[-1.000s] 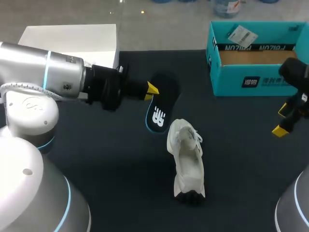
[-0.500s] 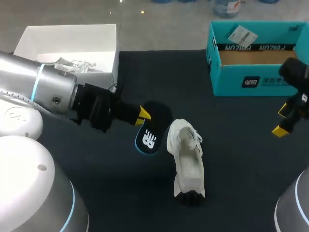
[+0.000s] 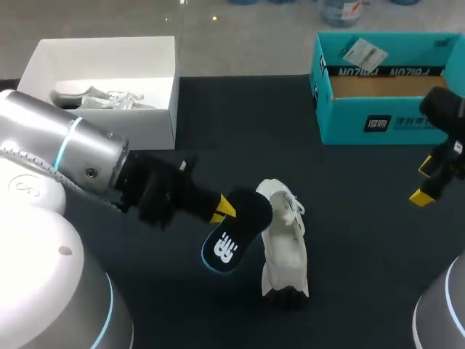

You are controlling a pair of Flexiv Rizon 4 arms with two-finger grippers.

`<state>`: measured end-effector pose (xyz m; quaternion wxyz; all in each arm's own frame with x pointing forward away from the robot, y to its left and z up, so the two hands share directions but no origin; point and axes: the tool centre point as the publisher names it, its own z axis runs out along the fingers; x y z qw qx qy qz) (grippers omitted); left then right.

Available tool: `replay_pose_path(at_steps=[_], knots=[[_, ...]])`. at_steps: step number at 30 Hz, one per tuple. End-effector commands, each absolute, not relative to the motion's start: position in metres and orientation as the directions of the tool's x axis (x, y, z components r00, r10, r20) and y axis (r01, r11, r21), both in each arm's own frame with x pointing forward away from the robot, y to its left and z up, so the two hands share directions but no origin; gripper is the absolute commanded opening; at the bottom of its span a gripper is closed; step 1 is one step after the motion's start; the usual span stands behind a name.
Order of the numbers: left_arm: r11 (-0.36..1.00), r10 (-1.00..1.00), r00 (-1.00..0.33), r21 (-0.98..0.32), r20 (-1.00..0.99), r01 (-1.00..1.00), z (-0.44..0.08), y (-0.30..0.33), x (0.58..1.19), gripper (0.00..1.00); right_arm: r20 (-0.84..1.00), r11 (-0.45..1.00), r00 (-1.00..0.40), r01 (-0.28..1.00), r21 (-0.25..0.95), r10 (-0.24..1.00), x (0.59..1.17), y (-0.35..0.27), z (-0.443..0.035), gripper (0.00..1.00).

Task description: Take the shoe out of the shoebox, open the shoe tongue, remove and reinsert the insole, then place the shoe into the shoebox

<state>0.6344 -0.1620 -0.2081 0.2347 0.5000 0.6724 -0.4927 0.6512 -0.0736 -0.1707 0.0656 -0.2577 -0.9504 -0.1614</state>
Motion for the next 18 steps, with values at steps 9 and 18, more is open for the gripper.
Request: replay_pose_path(at_steps=[9,18], knots=[[0.011,0.467,-0.413,-0.463,-0.781,0.887,-0.223,-0.179,0.606,0.0,0.21,0.816,-0.858,0.511,0.269,0.469,0.653,-0.073,-0.171,1.0],[0.011,0.467,-0.413,-0.463,-0.781,0.887,-0.223,-0.179,0.606,0.0,0.21,0.816,-0.858,0.511,0.269,0.469,0.653,-0.073,-0.171,1.0]])
